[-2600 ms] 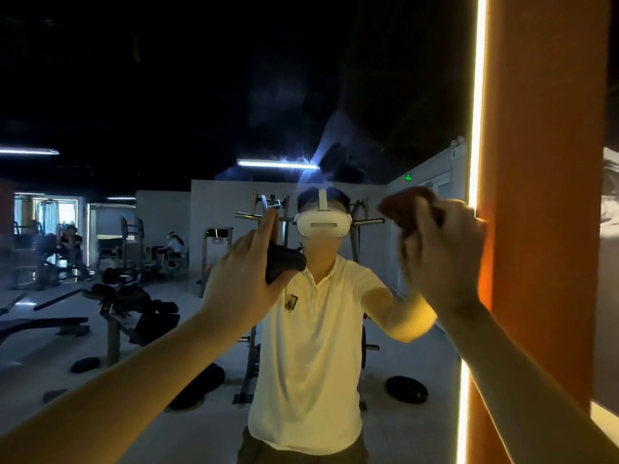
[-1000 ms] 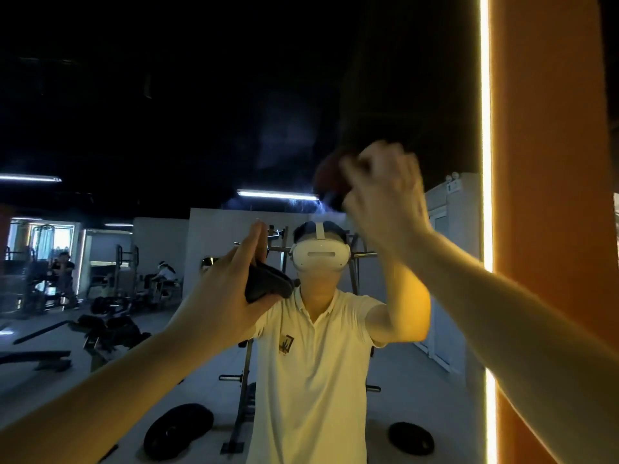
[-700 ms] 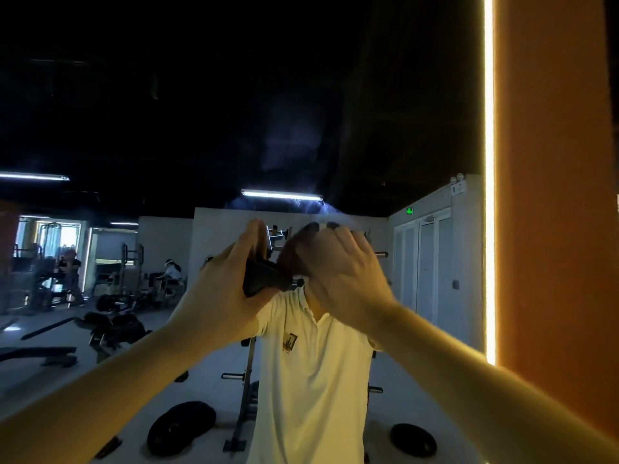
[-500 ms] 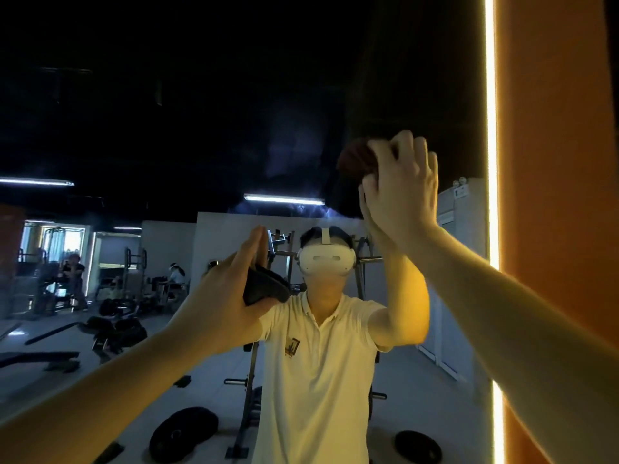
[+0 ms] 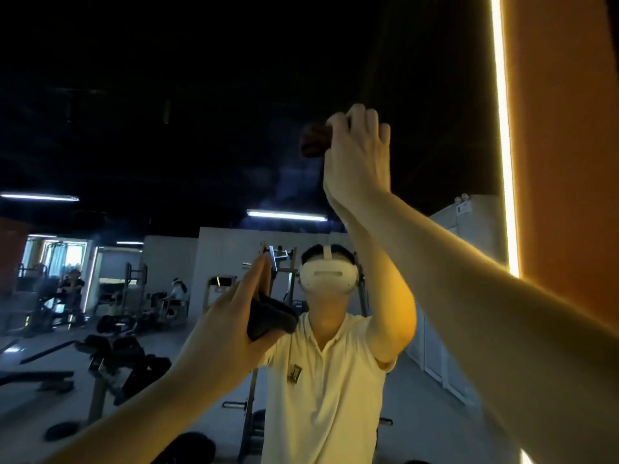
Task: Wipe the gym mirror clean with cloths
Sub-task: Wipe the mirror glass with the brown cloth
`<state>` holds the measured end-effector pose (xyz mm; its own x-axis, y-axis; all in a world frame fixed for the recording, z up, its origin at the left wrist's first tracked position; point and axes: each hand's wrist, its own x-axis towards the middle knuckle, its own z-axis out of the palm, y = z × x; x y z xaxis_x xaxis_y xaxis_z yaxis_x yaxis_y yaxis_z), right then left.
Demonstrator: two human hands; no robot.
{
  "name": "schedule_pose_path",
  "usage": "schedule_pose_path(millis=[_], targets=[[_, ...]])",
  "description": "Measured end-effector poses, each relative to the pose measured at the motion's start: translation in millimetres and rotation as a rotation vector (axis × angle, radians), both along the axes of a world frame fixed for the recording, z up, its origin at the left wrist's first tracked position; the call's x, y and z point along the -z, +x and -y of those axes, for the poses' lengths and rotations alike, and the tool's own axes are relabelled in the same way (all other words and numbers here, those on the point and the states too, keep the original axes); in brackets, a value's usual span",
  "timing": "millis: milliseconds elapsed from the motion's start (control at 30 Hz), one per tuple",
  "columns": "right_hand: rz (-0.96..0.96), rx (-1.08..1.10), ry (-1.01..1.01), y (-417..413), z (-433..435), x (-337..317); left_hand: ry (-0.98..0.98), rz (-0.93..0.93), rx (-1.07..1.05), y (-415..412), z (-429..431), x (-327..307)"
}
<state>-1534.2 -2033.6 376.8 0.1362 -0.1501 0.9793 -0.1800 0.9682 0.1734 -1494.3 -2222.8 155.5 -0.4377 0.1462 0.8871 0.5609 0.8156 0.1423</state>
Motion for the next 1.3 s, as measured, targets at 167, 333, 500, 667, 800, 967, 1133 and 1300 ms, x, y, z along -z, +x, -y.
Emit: schedule_pose_path(millis=[167, 333, 500, 667, 800, 967, 1133, 1300], targets=[[0.034, -0.212, 0.071, 3.2, 31.9, 56.4, 0.011, -0.064, 0.043, 1.6, -1.1, -1.5], [0.101, -0.101, 0.702, 5.2, 5.1, 109.1, 0.154, -0.145, 0.103, 4.2, -1.0, 8.8], [0.008, -0.021, -0.017, -1.5, 4.4, -5.2, 0.134, -0.088, 0.077, -2.9, 6.7, 21.0], [0.009, -0.144, 0.1, 2.0, 67.9, 53.1, 0.238, -0.208, 0.089, 6.0, 12.6, 18.6], [0.174, -0.241, 0.764, 3.6, 50.3, 133.1, 0.351, -0.28, 0.089, 22.7, 24.0, 12.3], [0.052, 0.008, 0.297, 0.8, 7.0, 52.6, 0.283, -0.179, 0.0, 23.3, 37.8, 8.2], [0.053, -0.218, -0.039, 7.6, 55.4, 75.1, 0.244, -0.192, -0.055, 14.7, 44.1, 12.0], [0.159, -0.212, 0.652, 6.1, 28.2, 166.5, 0.279, -0.228, 0.018, 20.2, 16.4, 9.7]])
